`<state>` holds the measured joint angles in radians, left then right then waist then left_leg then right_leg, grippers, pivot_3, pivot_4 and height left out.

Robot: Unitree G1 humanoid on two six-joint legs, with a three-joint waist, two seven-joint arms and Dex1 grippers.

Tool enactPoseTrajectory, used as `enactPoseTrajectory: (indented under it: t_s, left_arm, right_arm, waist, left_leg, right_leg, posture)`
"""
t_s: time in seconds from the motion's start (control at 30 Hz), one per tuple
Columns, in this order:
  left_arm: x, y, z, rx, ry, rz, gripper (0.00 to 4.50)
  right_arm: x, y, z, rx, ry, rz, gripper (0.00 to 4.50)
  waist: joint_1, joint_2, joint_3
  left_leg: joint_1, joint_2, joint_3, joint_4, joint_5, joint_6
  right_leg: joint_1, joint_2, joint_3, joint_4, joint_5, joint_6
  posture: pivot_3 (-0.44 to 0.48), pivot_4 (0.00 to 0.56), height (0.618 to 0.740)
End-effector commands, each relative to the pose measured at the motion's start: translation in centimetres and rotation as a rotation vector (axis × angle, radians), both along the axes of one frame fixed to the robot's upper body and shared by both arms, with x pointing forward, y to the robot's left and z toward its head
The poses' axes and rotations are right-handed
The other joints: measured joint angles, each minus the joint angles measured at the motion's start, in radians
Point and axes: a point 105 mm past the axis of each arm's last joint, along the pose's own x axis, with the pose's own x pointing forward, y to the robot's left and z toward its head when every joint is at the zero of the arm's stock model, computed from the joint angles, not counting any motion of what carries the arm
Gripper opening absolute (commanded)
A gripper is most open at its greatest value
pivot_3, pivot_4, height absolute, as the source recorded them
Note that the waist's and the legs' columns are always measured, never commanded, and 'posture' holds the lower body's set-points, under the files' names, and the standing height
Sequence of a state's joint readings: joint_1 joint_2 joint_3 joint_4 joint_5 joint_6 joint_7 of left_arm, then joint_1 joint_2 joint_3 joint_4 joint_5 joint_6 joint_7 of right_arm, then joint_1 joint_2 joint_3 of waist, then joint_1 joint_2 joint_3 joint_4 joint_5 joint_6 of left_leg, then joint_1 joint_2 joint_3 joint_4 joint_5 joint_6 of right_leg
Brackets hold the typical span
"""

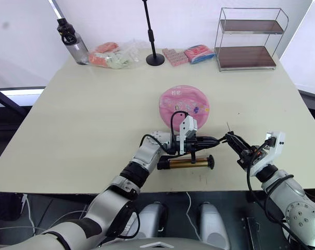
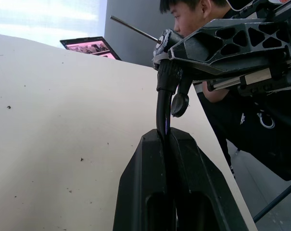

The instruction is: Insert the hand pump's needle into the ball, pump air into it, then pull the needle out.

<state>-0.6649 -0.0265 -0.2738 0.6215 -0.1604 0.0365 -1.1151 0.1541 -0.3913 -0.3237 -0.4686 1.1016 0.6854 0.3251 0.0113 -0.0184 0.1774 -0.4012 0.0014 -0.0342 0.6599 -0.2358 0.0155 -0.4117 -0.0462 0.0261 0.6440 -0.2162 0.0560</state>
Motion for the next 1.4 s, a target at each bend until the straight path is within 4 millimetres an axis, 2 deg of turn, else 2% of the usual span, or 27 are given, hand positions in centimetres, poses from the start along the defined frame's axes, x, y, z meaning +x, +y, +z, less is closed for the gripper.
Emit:
enactPoseTrajectory:
  t_s: [0.03,0.17,0.23,0.27,0.4,0.47,0.5,0.57,0.6,0.67,0.77,0.93,1.13,1.4]
  left_arm:
    - [-0.1,-0.3,1.3,-0.046,-0.033,-0.005,0.0]
    - [0.0,-0.2,1.4,-0.057,-0.028,0.004,0.0]
    - [0.1,0.1,1.6,-0.068,-0.038,0.015,0.74]
    - [0.3,0.3,1.7,-0.071,-0.049,0.026,0.74]
    - [0.3,1.6,2.6,-0.082,-0.11,0.036,2.04]
    - [-0.1,2.3,3.0,-0.076,-0.139,0.018,2.91]
    - [-0.3,2.7,3.3,-0.079,-0.147,0.012,3.07]
    - [-0.6,3.6,4.2,-0.087,-0.16,0.008,3.79]
    - [-0.7,3.9,4.6,-0.09,-0.165,0.008,4.35]
    - [-0.9,4.6,5.3,-0.09,-0.178,0.014,4.43]
    - [-0.6,6.7,7.0,-0.092,-0.21,0.062,4.43]
    - [0.6,9.5,8.6,-0.068,-0.246,0.158,4.43]
    - [4.2,12.7,11.1,-0.026,-0.295,0.373,4.43]
    - [7.6,14.3,12.7,-0.004,-0.327,0.5,4.43]
  right_arm:
    - [-0.1,-0.4,0.8,-0.02,-0.04,-0.007,0.34]
    - [0.1,-0.5,0.9,-0.044,-0.057,-0.01,0.34]
    - [0.2,-0.4,1.4,-0.068,-0.095,-0.005,0.34]
    - [0.2,-0.4,1.7,-0.093,-0.119,-0.001,0.34]
    - [-0.3,-0.1,2.3,-0.165,-0.187,0.038,0.34]
    - [-0.6,0.2,2.4,-0.203,-0.207,0.066,0.34]
    - [-0.7,0.2,2.4,-0.228,-0.218,0.076,0.34]
    - [-0.9,0.2,2.5,-0.284,-0.246,0.098,0.34]
    - [-1.0,0.2,2.5,-0.318,-0.26,0.112,0.34]
    - [-1.2,0.3,2.4,-0.378,-0.284,0.142,0.34]
    - [-1.7,0.2,2.5,-0.508,-0.353,0.216,0.34]
    - [-1.5,-0.4,3.2,-0.577,-0.452,0.215,0.34]
    - [-1.9,-0.7,3.3,-0.63,-0.562,0.217,0.34]
    - [-2.0,-0.6,3.4,-0.623,-0.602,0.206,0.34]
  waist:
    - [0.0,0.0,0.0]
    - [0.0,0.0,0.0]
    - [0.0,0.0,0.0]
    - [0.0,0.0,0.0]
    - [-0.002,0.0,0.0]
    - [-0.002,0.0,0.0]
    - [-0.002,0.0,0.0]
    - [-0.003,0.0,0.0]
    - [-0.002,0.0,0.0]
    - [-0.002,0.0,0.0]
    - [-0.001,0.0,0.0]
    - [-0.007,0.0,0.0]
    - [0.0,-0.001,0.001]
    - [0.0,-0.001,0.001]
  left_leg:
    - [0.0,0.0,0.0,0.0,0.0,0.0]
    - [0.0,0.0,0.0,0.0,0.0,0.0]
    - [0.0,0.0,0.0,0.0,0.0,0.0]
    - [0.0,0.0,0.0,0.0,0.0,0.0]
    - [0.0,0.0,0.0,0.0,0.0,0.0]
    - [0.0,0.0,0.0,0.0,0.0,0.0]
    - [0.0,0.001,0.0,-0.001,0.0,0.0]
    - [0.0,0.001,0.0,-0.001,0.0,0.0]
    - [0.0,0.001,0.0,-0.001,0.0,0.0]
    - [0.0,0.001,0.0,0.0,0.0,0.0]
    - [0.0,0.001,0.0,0.0,0.0,0.0]
    - [0.001,0.001,0.0,-0.001,0.0,0.0]
    - [0.001,0.001,0.0,0.0,0.0,0.0]
    - [0.0,0.0,0.0,-0.001,0.0,0.0]
  right_leg:
    - [0.0,0.0,0.0,0.0,0.0,0.0]
    - [0.0,0.0,0.0,0.0,0.0,0.0]
    - [0.0,0.0,0.0,0.0,0.0,0.0]
    - [0.0,0.0,0.0,0.0,0.0,0.0]
    - [0.0,0.0,0.0,0.0,0.0,0.0]
    - [0.0,0.0,0.0,0.0,0.0,0.0]
    - [0.0,0.0,0.0,0.0,0.0,0.0]
    - [0.0,0.0,0.0,-0.001,0.0,0.0]
    - [0.0,0.0,0.0,-0.001,0.0,0.0]
    - [0.0,0.0,0.0,-0.001,-0.001,-0.002]
    - [0.0,0.0,0.0,-0.001,-0.002,-0.003]
    - [0.0,0.001,0.0,-0.001,-0.002,-0.003]
    - [0.0,0.001,-0.001,-0.001,-0.001,-0.002]
    - [0.0,0.001,0.0,-0.001,0.0,0.0]
  posture:
    - [0.0,0.15,0.74]
    - [0.0,0.15,0.74]
    - [0.0,0.15,0.74]
    - [0.0,0.15,0.74]
    - [0.0,0.15,0.74]
    - [0.0,0.15,0.74]
    - [0.0,0.15,0.74]
    - [0.0,0.15,0.74]
    - [0.0,0.15,0.74]
    - [0.0,0.15,0.74]
    - [0.0,0.15,0.74]
    - [0.0,0.15,0.74]
    - [0.0,0.15,0.74]
    - [0.0,0.15,0.74]
